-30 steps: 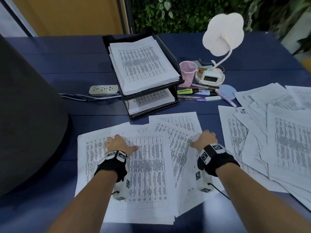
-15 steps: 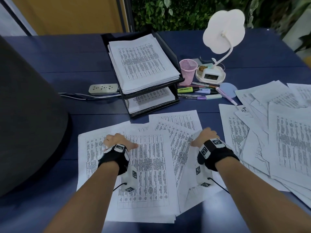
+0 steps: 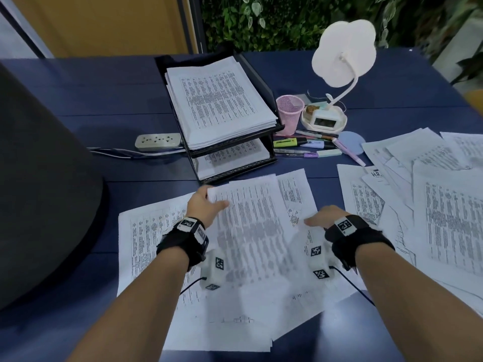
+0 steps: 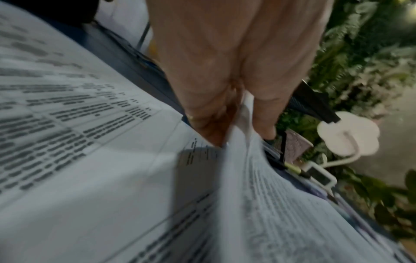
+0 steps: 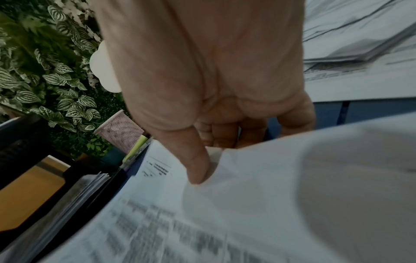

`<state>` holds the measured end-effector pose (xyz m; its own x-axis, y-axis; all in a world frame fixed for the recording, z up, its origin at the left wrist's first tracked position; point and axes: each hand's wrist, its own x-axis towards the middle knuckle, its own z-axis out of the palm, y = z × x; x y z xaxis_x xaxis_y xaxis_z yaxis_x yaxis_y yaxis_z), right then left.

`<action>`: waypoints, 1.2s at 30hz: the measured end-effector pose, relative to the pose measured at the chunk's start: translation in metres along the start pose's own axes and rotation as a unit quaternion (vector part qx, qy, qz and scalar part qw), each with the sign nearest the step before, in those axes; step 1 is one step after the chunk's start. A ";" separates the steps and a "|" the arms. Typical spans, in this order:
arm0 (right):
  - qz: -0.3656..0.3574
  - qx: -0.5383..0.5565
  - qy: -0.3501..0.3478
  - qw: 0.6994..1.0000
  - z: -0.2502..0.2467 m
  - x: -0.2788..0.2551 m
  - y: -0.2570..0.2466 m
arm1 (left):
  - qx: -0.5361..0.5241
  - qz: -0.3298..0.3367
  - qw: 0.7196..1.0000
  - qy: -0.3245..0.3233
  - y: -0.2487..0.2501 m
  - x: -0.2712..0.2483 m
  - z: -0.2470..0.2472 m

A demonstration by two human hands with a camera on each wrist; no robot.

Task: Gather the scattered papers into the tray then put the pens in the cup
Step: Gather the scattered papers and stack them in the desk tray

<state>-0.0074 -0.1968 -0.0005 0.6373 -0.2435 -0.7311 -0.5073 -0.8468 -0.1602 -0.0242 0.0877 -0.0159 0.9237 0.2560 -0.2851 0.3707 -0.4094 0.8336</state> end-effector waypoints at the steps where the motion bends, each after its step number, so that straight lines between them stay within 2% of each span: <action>1: -0.005 -0.017 -0.001 1.000 -0.002 -0.001 0.001 | -0.003 0.004 1.000 -0.011 0.001 0.002 0.003; 3: -0.016 -0.063 -0.006 0.998 -0.002 -0.003 0.000 | -0.011 0.010 0.995 -0.098 0.000 0.005 0.010; 5: -0.026 -0.077 -0.006 0.997 -0.001 -0.002 0.000 | 0.082 0.012 0.984 -0.160 -0.005 0.008 0.016; 8: -0.039 -0.050 -0.001 0.998 0.003 0.004 0.002 | 0.279 0.000 0.952 -0.127 -0.015 0.008 0.018; 10: -0.026 -0.037 -0.007 0.999 0.003 0.003 0.001 | 0.327 0.008 0.938 -0.117 -0.021 0.004 0.015; 12: -0.020 -0.027 -0.014 0.999 0.001 0.000 -0.002 | 0.331 0.037 0.932 -0.142 -0.029 0.004 0.009; 15: -0.027 -0.004 -0.027 0.999 -0.002 -0.007 -0.005 | 0.204 0.042 0.966 -0.156 -0.035 0.008 -0.003; 17: -0.023 0.004 -0.024 0.999 -0.001 -0.012 -0.008 | 0.122 0.051 0.983 -0.124 -0.035 0.012 -0.011; 19: -0.014 -0.039 -0.012 0.999 0.002 -0.016 -0.012 | 0.138 0.059 0.987 -0.063 -0.034 0.019 -0.021; 20: -0.011 -0.048 0.007 0.999 0.003 -0.018 -0.014 | 0.178 0.057 0.982 -0.033 -0.034 0.023 -0.026; 22: -0.027 -0.063 0.042 0.997 0.003 -0.022 -0.016 | 0.293 0.032 0.955 -0.005 -0.038 0.034 -0.040; 24: -0.040 -0.097 0.038 0.994 0.004 -0.022 -0.016 | 0.404 -0.021 0.914 -0.024 -0.042 0.043 -0.053; 26: -0.044 -0.129 0.027 0.990 0.003 -0.021 -0.016 | 0.439 -0.052 0.895 -0.061 -0.042 0.049 -0.062; 31: -0.038 -0.145 0.022 0.988 0.004 -0.015 -0.018 | 0.500 -0.054 0.859 -0.092 -0.037 0.052 -0.062; 33: -0.026 -0.160 0.009 0.987 0.004 -0.012 -0.018 | 0.502 -0.057 0.859 -0.086 -0.037 0.049 -0.060; 36: -0.016 -0.175 -0.006 0.984 0.004 -0.009 -0.017 | 0.461 -0.064 0.883 -0.059 -0.038 0.046 -0.061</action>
<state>-0.0065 -0.1781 0.0058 0.6415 -0.2101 -0.7378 -0.2547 -0.9655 0.0535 -0.0015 0.1686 -0.0320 0.8517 0.2807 -0.4425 0.3432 -0.9370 0.0660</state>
